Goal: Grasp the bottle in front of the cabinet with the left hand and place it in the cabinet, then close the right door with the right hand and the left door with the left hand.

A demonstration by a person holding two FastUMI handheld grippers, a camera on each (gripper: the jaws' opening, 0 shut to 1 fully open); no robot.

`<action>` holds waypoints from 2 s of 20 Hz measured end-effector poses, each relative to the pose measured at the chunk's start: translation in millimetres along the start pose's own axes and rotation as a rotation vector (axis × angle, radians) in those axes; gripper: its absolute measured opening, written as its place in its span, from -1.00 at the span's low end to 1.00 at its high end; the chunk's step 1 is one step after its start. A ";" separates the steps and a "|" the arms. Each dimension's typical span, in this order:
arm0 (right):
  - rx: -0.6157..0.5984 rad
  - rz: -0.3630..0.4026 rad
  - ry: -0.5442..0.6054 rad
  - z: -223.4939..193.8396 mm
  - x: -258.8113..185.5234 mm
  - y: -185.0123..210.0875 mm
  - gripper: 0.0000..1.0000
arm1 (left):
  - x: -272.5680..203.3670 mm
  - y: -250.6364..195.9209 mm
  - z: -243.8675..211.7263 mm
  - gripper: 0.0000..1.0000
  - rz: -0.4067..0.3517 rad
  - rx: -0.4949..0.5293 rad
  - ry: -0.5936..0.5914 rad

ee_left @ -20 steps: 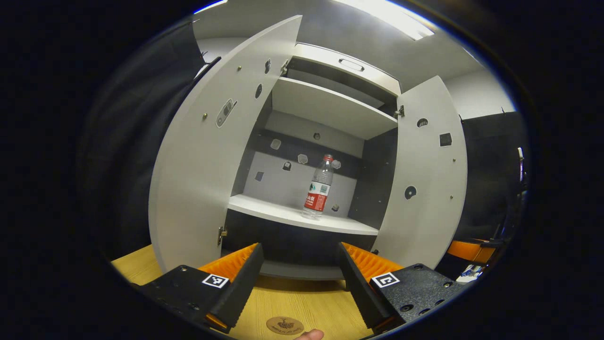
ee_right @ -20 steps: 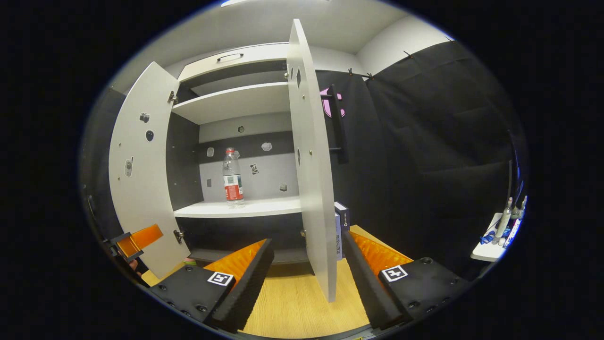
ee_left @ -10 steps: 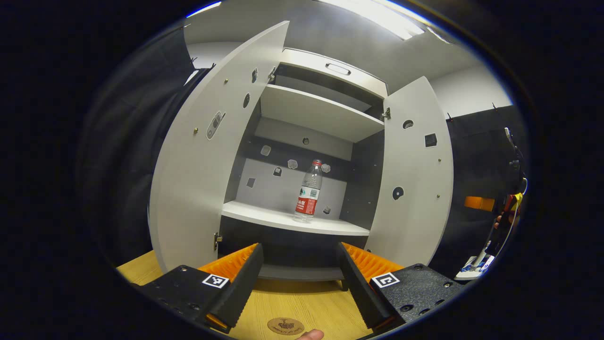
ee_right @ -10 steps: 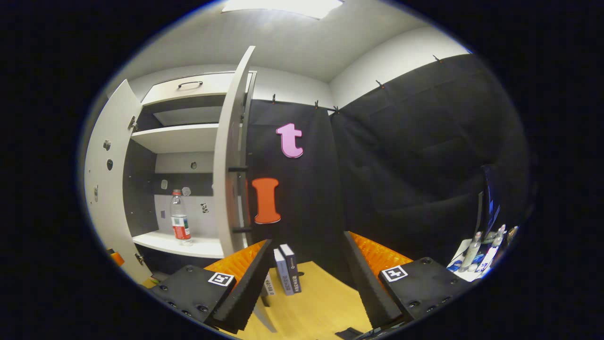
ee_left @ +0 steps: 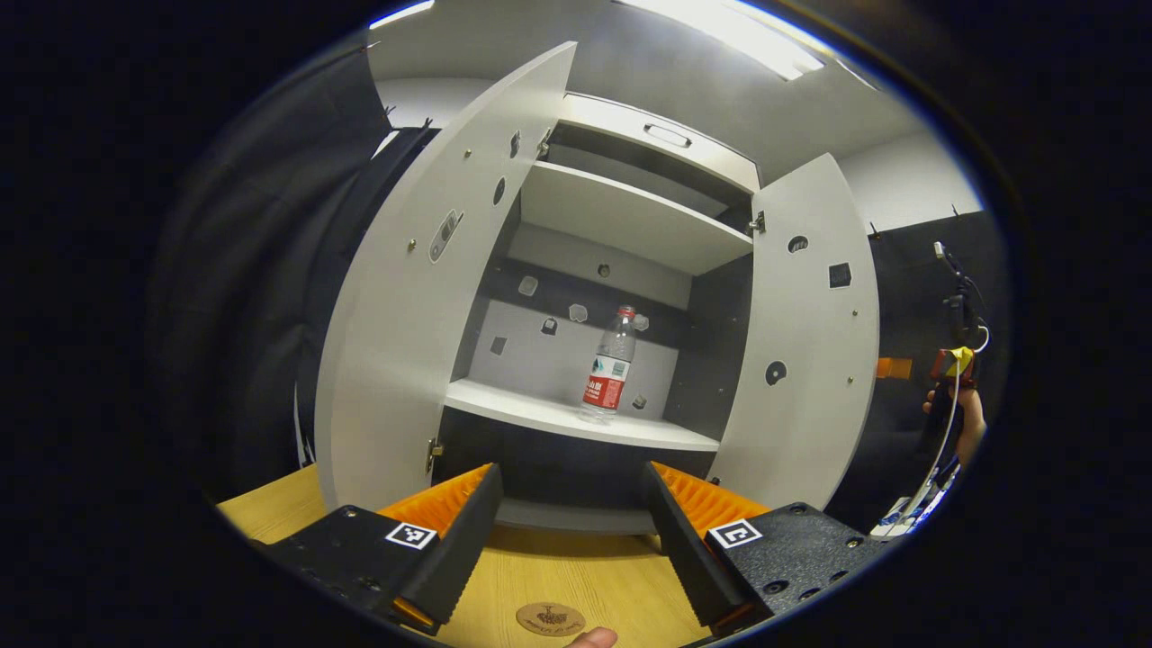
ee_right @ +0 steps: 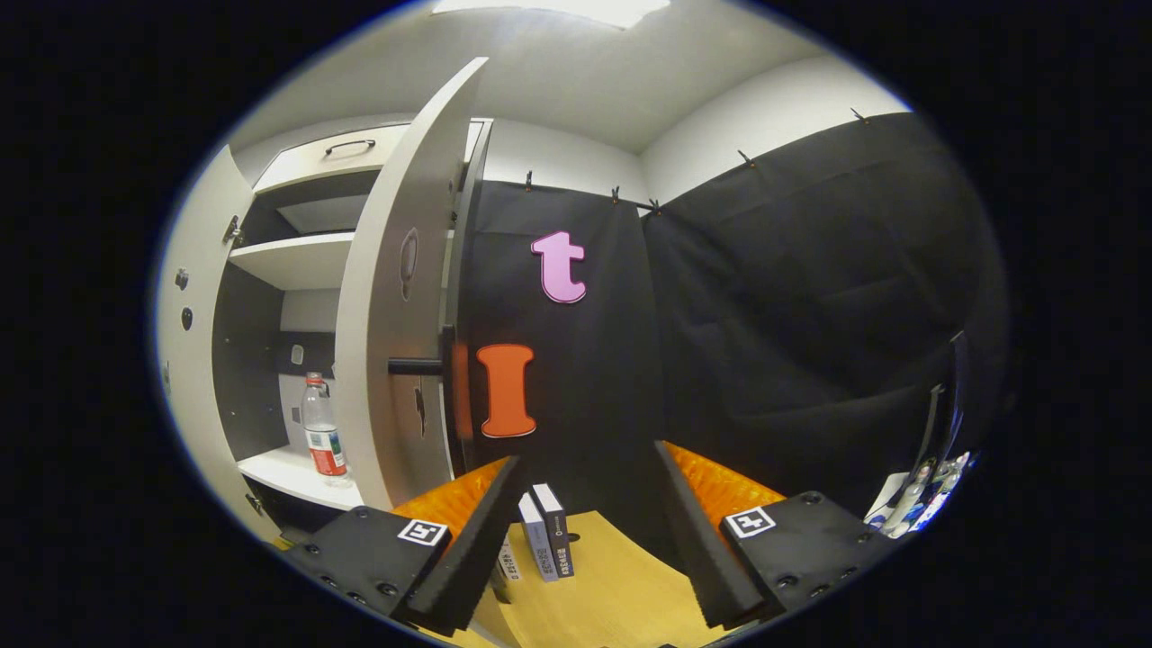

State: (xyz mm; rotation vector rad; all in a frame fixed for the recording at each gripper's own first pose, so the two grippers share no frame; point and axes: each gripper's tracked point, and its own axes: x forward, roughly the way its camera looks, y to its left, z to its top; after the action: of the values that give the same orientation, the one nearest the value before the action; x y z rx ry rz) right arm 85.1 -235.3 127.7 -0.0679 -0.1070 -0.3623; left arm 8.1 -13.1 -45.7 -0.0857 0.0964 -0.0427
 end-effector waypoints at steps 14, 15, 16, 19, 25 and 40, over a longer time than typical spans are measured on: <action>-0.024 0.157 -0.024 3.0 -21.4 59.0 0.91 | 20.2 -24.2 3.4 0.89 -0.085 -0.016 -0.024; -0.025 0.177 -0.026 3.2 -23.4 68.9 0.91 | 19.9 -22.4 4.1 0.89 -0.079 -0.015 -0.025; -0.025 0.200 -0.024 2.7 -25.2 79.7 0.91 | 18.5 -19.2 5.1 0.89 -0.070 -0.014 -0.029; -0.012 0.280 -0.012 -0.4 -31.2 112.4 0.91 | 11.6 -11.5 6.6 0.89 -0.043 -0.019 -0.035; 0.028 0.357 -0.003 -4.9 -27.0 152.0 0.91 | 1.0 2.5 9.5 0.89 0.004 -0.008 -0.037; 0.036 0.505 0.074 -45.9 -8.4 243.1 0.90 | -23.5 48.0 38.8 0.89 0.138 -0.017 -0.107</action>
State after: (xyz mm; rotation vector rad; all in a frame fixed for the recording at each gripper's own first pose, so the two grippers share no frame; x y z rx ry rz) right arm 168.4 -9.6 69.7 -0.0434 -0.0208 0.1412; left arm -9.6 39.0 -9.2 -0.0976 -0.0040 0.1000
